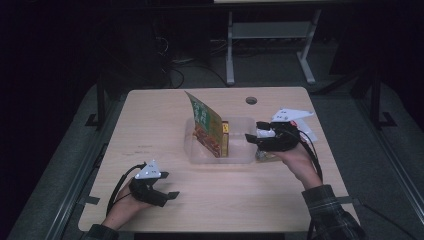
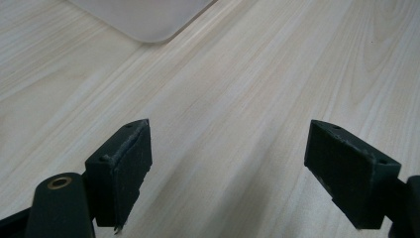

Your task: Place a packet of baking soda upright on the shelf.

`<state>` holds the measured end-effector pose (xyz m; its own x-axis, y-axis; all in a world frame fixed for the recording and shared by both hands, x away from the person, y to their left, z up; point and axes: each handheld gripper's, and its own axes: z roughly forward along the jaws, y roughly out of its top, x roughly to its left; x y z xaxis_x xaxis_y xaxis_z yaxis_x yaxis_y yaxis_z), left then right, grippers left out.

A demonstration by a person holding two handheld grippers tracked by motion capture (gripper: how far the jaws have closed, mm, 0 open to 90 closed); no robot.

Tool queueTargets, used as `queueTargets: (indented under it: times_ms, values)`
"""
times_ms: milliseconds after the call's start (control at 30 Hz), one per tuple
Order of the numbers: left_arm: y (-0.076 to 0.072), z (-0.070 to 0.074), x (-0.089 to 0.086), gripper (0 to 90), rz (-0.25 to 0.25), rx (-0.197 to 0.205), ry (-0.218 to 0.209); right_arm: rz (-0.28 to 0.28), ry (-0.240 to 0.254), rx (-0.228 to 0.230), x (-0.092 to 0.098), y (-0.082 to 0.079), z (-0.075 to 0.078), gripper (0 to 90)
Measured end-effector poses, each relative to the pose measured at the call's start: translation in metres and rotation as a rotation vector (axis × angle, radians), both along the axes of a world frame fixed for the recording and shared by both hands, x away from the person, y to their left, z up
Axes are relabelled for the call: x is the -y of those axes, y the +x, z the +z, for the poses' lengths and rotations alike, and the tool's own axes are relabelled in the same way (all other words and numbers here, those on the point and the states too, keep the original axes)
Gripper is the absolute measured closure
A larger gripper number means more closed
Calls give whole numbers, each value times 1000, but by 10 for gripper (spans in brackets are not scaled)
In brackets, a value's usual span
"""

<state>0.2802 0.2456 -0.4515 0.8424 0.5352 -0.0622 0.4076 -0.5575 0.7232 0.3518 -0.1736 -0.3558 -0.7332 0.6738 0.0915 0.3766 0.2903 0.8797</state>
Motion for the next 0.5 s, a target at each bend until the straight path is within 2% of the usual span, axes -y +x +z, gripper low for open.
queueTargets:
  times_ms: [200,300,400,500]
  values:
    - [0,0,2,181,-7,-3,3,-100,-21,-12,26,13,-7,398]
    - [0,-1,3,181,-9,-8,7,-152,-35,-27,36,22,-14,451]
    - [0,-1,4,181,-13,-13,12,-197,-49,-40,40,31,-20,546]
    - [0,-2,5,181,-14,-13,8,-230,-65,-68,42,43,-27,711]
